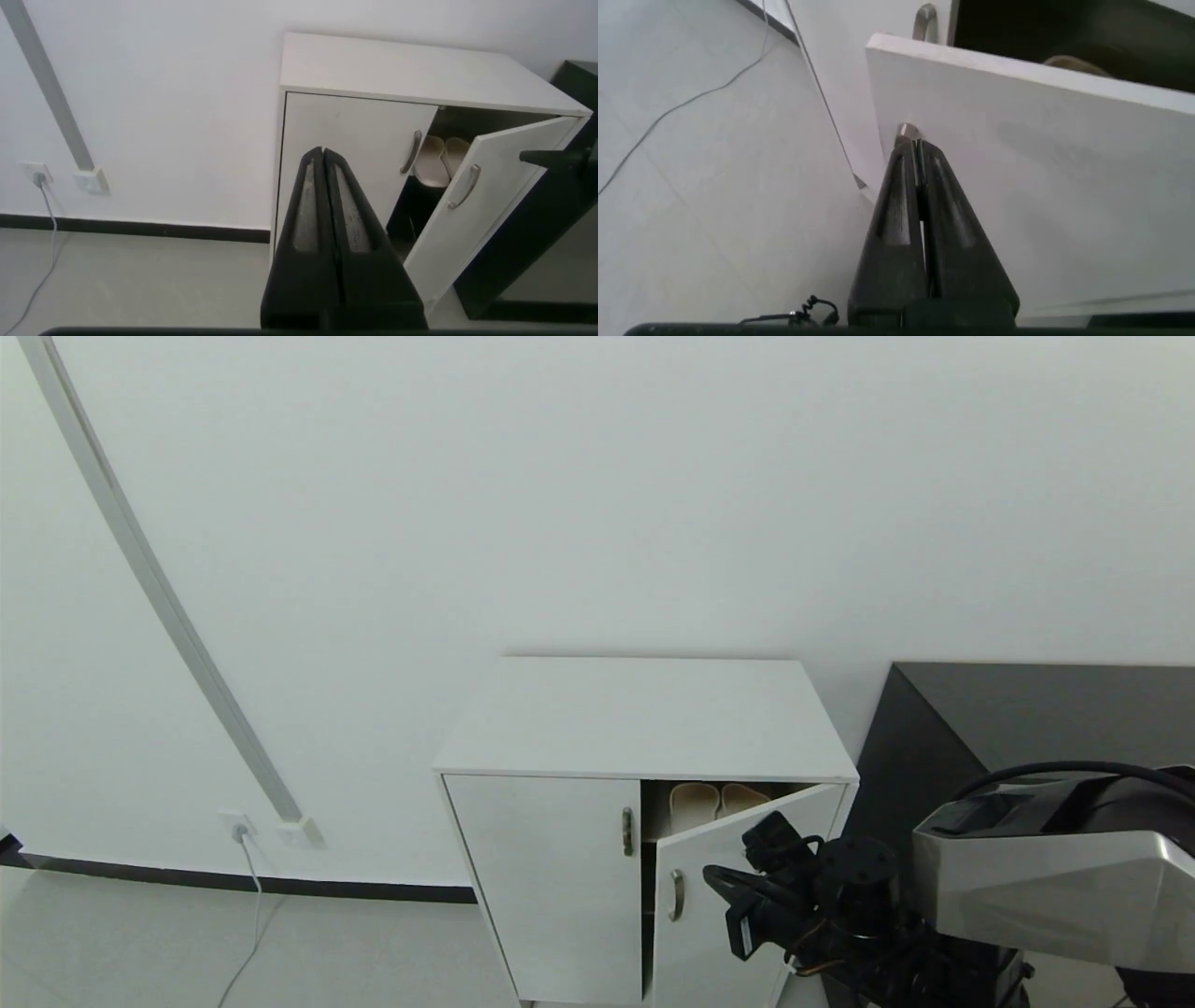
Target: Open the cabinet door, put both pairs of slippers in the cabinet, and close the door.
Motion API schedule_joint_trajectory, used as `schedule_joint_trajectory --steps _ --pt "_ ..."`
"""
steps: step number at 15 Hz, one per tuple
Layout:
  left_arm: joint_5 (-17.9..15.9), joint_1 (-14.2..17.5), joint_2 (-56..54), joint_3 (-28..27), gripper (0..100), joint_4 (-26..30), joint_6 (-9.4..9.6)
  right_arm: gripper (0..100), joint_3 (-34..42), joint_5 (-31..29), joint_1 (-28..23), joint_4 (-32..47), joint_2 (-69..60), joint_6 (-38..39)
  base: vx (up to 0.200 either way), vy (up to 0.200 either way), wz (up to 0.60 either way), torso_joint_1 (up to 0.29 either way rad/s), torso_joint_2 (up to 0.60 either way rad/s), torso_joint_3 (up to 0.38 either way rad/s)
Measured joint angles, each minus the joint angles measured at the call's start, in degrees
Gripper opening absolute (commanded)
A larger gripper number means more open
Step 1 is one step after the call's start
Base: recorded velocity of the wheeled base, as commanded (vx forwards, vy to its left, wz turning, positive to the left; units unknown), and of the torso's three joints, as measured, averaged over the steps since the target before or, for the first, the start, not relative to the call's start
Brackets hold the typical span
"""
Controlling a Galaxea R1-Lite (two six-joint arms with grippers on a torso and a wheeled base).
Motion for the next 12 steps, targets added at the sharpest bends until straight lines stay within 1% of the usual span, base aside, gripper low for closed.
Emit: schedule_joint_trajectory --steps 4,5,7,12 --pt "0.0 0.0 0.0 0.0 0 0.0 0.0 0 -3.41 -0.11 -1.27 0.06 2.58 0.11 0.0 0.0 0.0 0.0 0.0 0.0" --pt "0.0 0.0 0.0 0.0 0 0.0 0.0 0 -4.35 -0.69 -1.5 1.12 2.94 0.11 0.0 0.0 0.0 0.0 0.0 0.0" --pt "0.0 0.0 0.0 0.0 0 0.0 0.07 0 -7.77 -3.93 -1.83 4.71 3.58 0.11 0.0 0.0 0.0 0.0 0.0 0.0" --pt "0.0 0.0 0.0 0.0 0 0.0 0.11 0 -15.1 -6.86 -2.71 11.89 5.07 0.09 0.0 0.0 0.0 0.0 0.0 0.0"
